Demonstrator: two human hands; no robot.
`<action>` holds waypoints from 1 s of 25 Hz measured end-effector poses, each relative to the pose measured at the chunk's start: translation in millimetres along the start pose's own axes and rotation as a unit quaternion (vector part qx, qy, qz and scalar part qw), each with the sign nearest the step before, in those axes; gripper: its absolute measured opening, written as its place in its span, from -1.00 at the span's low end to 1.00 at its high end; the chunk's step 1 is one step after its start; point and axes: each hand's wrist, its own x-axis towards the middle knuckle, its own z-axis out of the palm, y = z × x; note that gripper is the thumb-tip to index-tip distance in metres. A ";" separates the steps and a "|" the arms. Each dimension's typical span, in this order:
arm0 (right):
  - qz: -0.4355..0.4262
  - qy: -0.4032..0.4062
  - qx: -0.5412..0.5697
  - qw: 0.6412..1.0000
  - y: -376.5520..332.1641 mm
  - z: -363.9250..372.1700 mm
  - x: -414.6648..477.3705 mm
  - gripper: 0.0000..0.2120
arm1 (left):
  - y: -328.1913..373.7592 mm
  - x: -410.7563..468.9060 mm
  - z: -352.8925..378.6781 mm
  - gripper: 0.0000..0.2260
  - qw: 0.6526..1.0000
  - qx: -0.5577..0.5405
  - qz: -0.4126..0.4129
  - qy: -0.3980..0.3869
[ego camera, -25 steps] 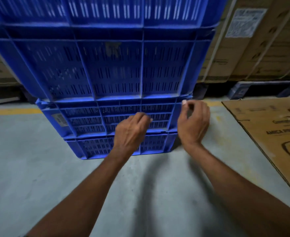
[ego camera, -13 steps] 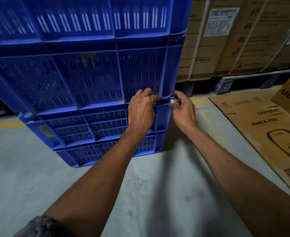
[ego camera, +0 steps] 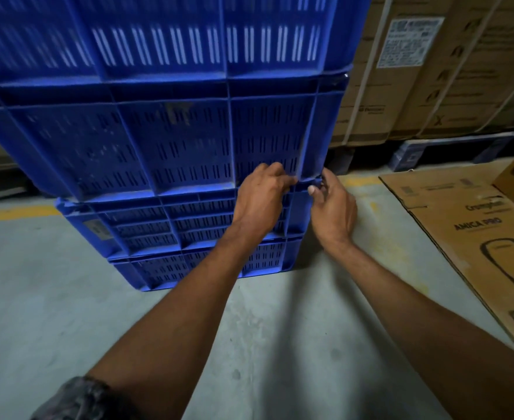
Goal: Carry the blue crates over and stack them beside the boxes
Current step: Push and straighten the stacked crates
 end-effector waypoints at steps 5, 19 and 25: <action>-0.233 0.112 0.007 0.966 -117.3 -39.9 -17.3 -0.75 | -8.0 4.9 -109.5 -0.81 0.987 0.030 0.007 0.157; -0.294 -0.111 -0.190 0.930 -350.7 -129.2 88.6 -0.69 | -61.0 65.9 -366.8 -0.60 0.981 0.129 -0.145 0.017; -0.314 -0.277 -0.286 0.862 -422.6 -114.8 150.6 -0.62 | -120.0 122.6 -411.0 -0.50 0.950 0.159 -0.237 -0.128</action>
